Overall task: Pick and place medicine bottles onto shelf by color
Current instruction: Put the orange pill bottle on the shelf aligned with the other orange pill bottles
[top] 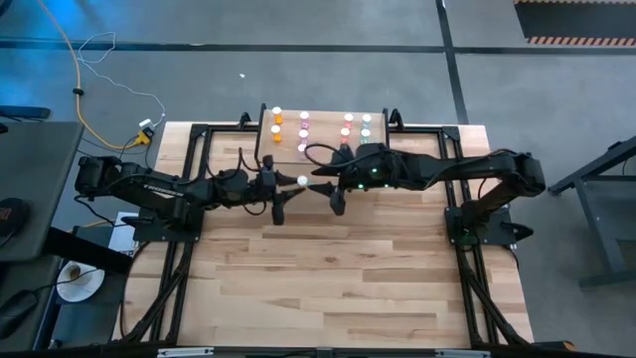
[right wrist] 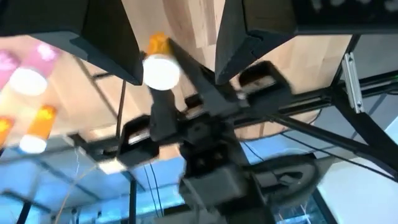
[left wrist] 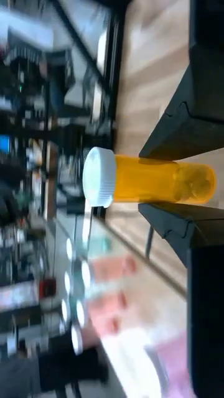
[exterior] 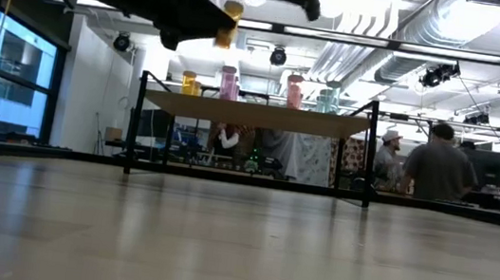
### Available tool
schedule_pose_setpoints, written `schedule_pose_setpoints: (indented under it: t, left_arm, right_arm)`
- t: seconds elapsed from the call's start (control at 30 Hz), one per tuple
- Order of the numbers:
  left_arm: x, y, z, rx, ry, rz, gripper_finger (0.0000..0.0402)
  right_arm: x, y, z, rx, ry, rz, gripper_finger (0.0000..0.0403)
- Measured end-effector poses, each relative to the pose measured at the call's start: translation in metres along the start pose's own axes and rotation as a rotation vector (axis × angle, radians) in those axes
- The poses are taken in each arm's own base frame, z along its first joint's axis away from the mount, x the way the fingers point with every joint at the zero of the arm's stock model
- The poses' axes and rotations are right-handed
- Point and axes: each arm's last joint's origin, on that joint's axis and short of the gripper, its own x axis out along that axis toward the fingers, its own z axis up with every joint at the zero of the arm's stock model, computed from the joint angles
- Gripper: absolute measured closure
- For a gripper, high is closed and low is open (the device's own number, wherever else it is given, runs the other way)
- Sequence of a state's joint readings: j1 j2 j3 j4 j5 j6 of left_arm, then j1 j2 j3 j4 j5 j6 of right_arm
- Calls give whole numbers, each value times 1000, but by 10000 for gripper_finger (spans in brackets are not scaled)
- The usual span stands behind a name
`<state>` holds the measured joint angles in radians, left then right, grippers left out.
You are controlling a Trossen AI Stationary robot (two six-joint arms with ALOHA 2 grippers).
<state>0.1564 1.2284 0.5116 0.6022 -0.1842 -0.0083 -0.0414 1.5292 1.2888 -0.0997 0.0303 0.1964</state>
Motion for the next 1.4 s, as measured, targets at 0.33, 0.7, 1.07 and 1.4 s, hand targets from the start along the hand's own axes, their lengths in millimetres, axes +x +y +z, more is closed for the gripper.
schedule_pose_setpoints:
  t: [0.33,0.7,1.07,1.4]
  left_arm:
    - [-9,-7,-4,9,-5,203,304]
    - [-39,-3,-15,-37,-55,397,304]
    - [-50,22,-30,-90,-104,540,304]
    - [-43,44,-36,-122,-83,536,304]
  right_arm:
    - [-47,2,21,-77,-60,-64,210]
    - [-59,1,21,-85,-31,-117,210]
    - [-58,1,19,-85,-19,-115,210]
    - [-58,1,19,-94,-17,-115,210]
